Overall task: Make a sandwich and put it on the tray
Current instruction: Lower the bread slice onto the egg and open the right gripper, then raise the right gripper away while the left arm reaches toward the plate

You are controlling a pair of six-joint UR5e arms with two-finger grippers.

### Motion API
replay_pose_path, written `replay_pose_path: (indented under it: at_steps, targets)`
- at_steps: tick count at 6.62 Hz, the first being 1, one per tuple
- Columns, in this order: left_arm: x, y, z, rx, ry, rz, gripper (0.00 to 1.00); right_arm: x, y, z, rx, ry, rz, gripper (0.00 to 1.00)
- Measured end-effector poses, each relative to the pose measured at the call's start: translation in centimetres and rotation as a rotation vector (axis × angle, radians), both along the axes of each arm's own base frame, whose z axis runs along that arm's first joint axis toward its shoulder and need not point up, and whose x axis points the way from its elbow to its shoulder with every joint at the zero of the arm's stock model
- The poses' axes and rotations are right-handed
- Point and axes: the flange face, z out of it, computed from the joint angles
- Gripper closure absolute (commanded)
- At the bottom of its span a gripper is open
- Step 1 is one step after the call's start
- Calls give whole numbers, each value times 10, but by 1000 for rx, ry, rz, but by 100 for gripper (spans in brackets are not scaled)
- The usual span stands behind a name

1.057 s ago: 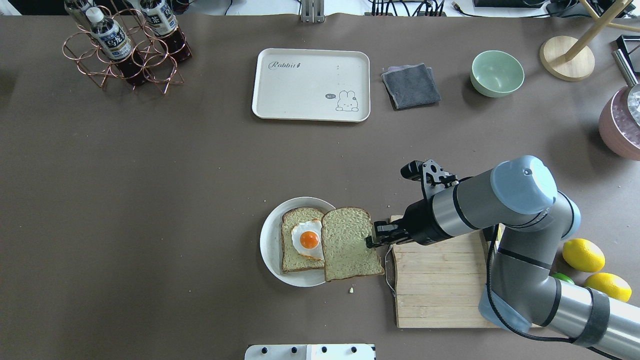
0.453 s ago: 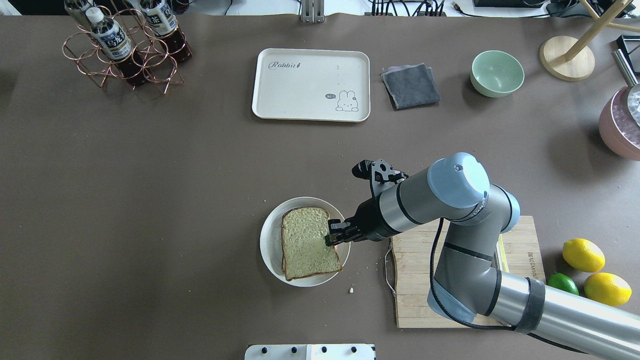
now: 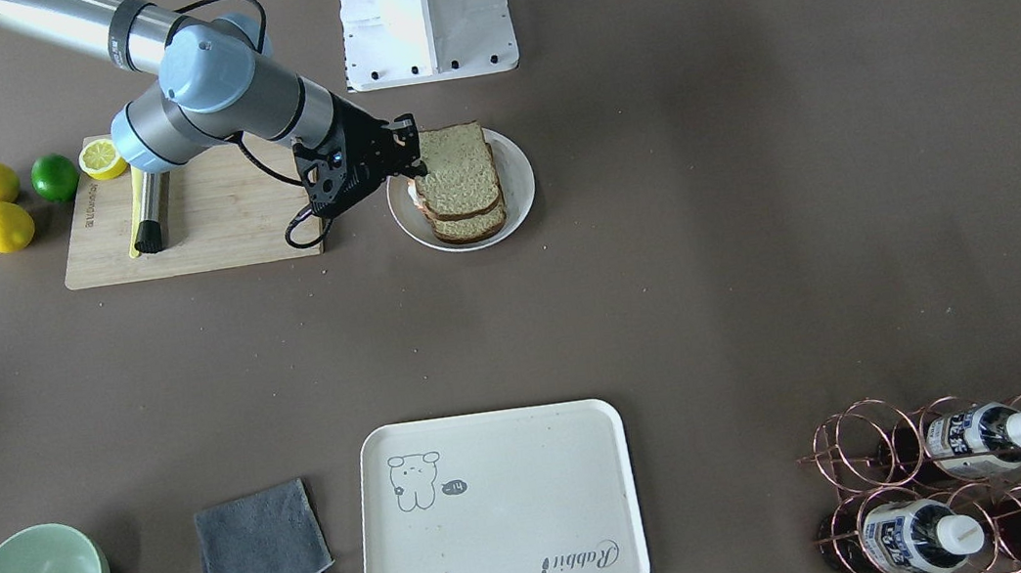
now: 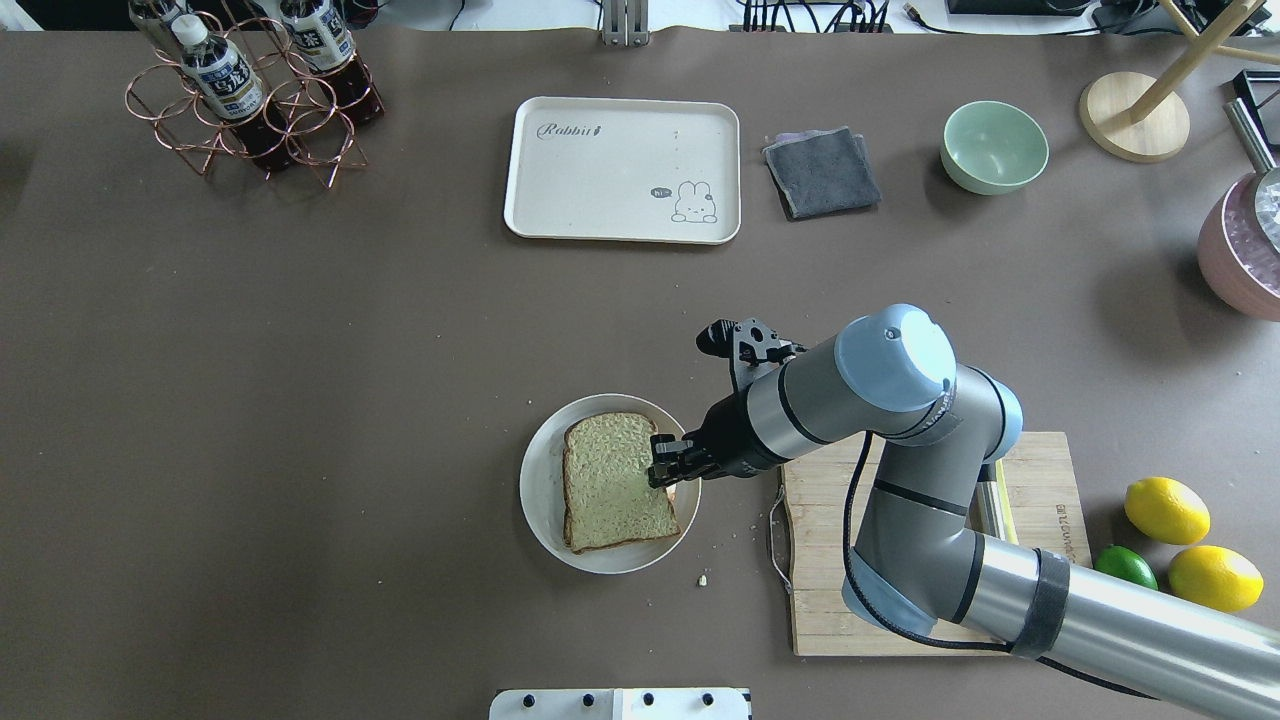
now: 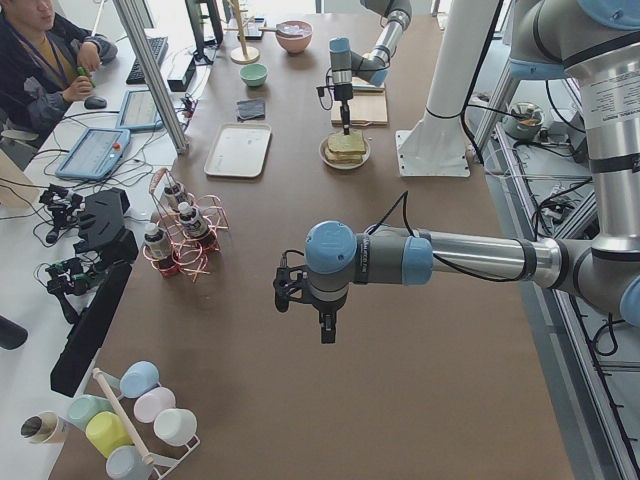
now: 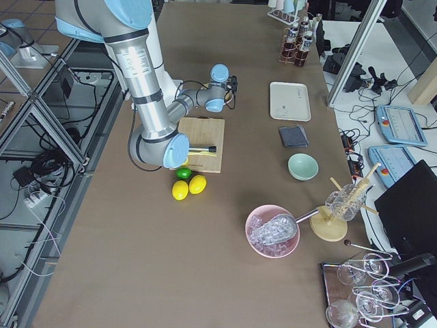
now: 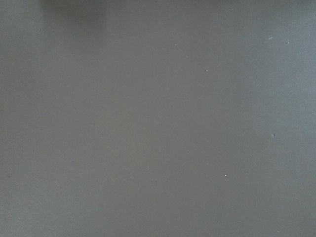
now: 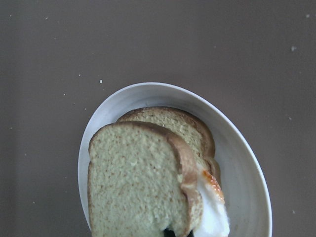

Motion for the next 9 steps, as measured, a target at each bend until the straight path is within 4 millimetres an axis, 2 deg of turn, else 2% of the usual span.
replay_pose_path:
  at_steps: [1, 4, 5, 6, 9]
  targets:
    - [0, 0, 1, -2, 0, 0, 2, -1, 0, 2, -3, 3, 1, 75]
    - [1, 0, 1, -3, 1, 3, 2, -1, -1, 0, -5, 0, 1, 74]
    - [1, 0, 1, -4, 1, 4, 2, -2, 0, 0, -4, -2, 0, 31]
    - [2, 0, 1, -2, 1, 5, 2, -2, 1, 0, -3, -3, -2, 1]
    - [10, 3, -9, 3, 70, 9, 2, 8, -8, 1, -6, -1, 14, 0]
